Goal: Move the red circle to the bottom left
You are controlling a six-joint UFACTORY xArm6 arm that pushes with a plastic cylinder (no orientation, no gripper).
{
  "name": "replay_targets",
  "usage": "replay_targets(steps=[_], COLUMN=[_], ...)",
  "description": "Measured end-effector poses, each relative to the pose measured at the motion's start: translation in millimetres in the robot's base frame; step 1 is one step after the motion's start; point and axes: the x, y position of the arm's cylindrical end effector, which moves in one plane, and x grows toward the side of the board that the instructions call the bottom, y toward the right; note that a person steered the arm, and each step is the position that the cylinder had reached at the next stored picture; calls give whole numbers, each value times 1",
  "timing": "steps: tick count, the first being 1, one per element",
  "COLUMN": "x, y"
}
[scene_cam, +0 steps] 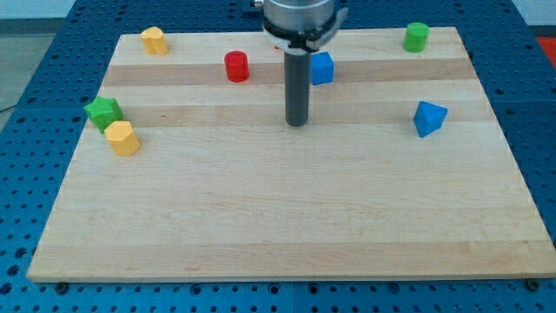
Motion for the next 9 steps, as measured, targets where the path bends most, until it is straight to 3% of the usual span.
replay_targets(steps=[2, 3, 4, 5, 6, 8, 9], x=[-11, -43, -92, -142, -167, -81, -93], y=[-139, -190, -196, -178, -115, -31, -39])
